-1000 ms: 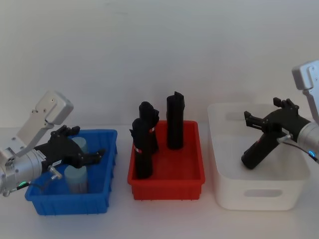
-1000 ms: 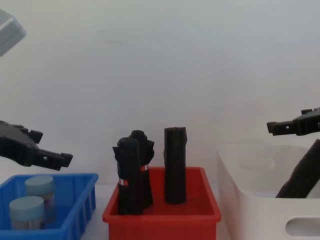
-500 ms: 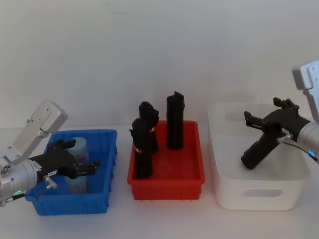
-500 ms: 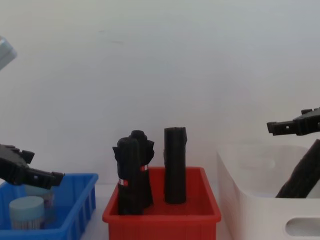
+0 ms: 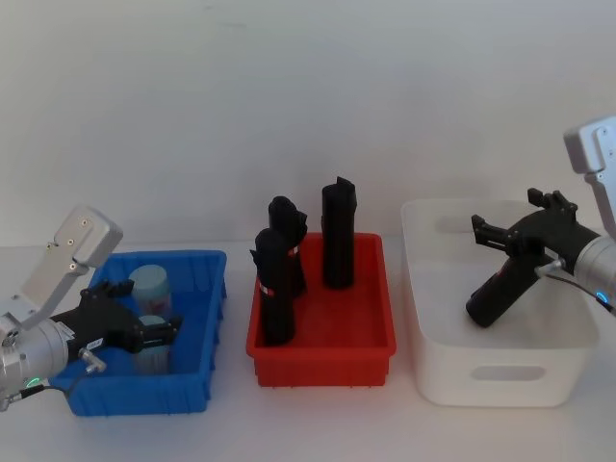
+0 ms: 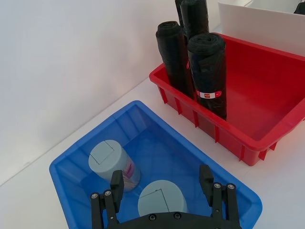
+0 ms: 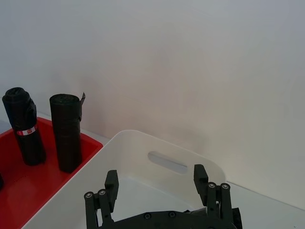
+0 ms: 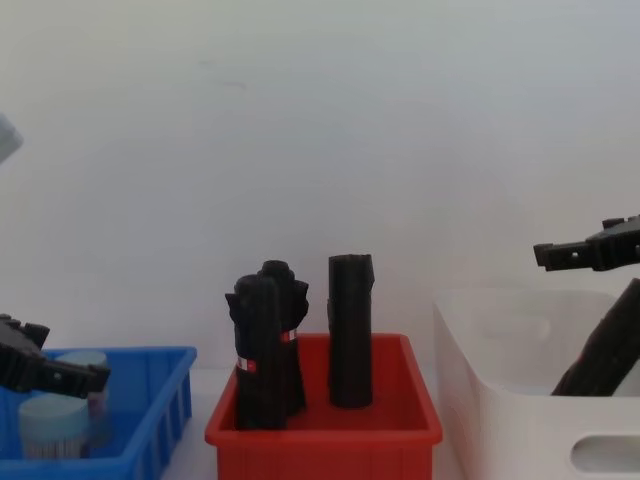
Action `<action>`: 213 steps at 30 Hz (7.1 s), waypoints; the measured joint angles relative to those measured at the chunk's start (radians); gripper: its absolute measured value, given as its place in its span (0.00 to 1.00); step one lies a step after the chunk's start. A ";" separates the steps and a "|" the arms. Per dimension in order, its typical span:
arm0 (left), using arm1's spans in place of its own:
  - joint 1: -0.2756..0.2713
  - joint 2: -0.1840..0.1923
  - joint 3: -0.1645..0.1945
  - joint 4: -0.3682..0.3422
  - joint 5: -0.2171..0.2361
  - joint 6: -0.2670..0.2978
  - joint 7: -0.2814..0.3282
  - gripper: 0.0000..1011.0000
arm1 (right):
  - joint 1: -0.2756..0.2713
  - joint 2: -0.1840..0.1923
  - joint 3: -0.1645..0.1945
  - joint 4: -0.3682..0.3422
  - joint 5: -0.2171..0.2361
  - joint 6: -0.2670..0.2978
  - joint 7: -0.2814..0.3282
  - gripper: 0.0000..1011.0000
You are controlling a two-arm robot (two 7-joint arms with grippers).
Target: Pick the cotton swabs from the blue box and place them into the white box.
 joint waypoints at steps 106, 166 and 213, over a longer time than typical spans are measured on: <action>0.024 -0.070 0.035 0.077 -0.066 0.019 0.195 0.68 | 0.000 0.000 0.000 0.000 0.000 0.000 0.000 0.99; 0.010 -0.072 -0.028 -0.312 -0.215 -0.221 0.255 0.68 | 0.067 -0.008 -0.035 0.013 -0.134 -0.193 0.189 0.99; -0.078 -0.276 0.072 -0.338 -0.332 -0.206 0.190 0.68 | 0.234 -0.122 -0.133 0.198 -0.046 -0.374 0.507 0.99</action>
